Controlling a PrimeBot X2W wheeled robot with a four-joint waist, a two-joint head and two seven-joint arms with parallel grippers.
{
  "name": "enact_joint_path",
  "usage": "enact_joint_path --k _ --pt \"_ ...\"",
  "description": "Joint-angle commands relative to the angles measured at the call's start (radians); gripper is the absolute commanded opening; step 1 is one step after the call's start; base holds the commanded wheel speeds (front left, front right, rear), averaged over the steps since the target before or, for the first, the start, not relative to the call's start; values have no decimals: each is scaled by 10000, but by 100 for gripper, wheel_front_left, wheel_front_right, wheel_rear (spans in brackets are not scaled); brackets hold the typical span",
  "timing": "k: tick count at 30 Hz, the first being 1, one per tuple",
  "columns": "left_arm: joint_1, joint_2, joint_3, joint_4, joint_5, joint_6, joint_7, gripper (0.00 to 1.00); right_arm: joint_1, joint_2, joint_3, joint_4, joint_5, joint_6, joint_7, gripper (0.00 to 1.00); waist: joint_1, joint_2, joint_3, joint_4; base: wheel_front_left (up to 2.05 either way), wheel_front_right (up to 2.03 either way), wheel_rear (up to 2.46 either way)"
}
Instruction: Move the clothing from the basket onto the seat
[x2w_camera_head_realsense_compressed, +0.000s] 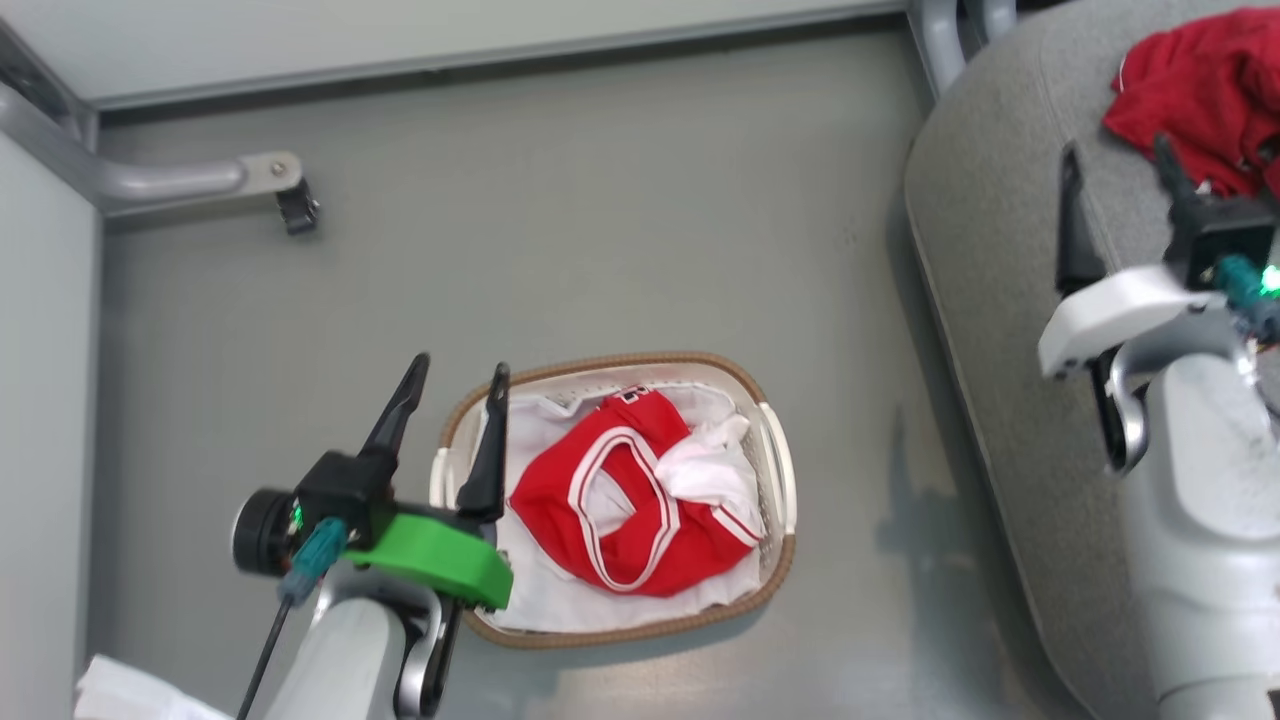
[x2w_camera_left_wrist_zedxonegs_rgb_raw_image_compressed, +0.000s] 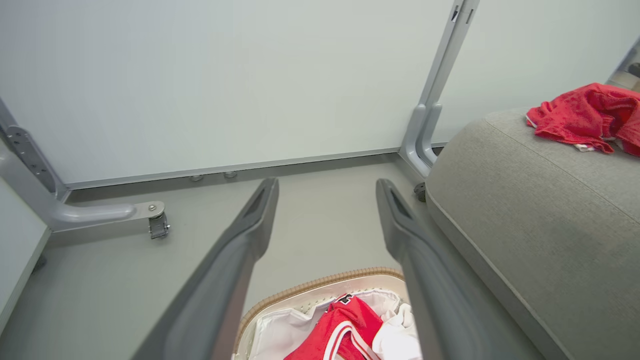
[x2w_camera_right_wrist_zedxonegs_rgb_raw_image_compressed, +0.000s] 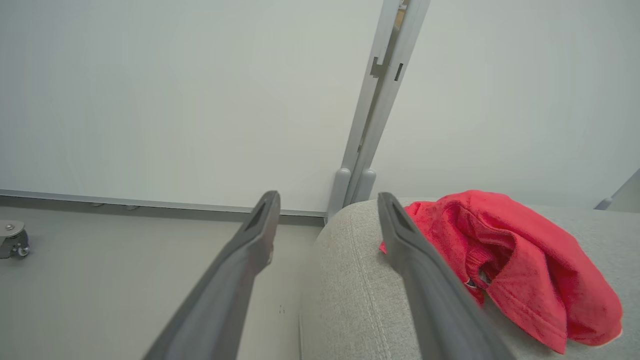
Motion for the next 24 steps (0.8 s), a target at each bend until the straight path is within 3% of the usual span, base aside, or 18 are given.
enact_joint_path --k 1,11,18,24 --pt "355 -78 185 -19 24 88 -31 100 424 47 143 -107 141 -14 -48 100 1 0 -911 697 0 0 0" --pt "2180 -332 1653 -323 363 97 -20 100 3002 464 1258 -1226 1190 -12 -48 100 1 0 -1904 1234 0 0 0" --pt "3142 -407 2180 -569 468 -47 -20 100 4575 497 2082 -1790 2302 -14 -48 100 1 0 -2375 1287 0 0 0" --pt "3614 -449 2416 -801 501 -109 -20 100 5319 505 2249 -2170 2587 -12 -48 100 1 0 -2658 1206 0 0 0"
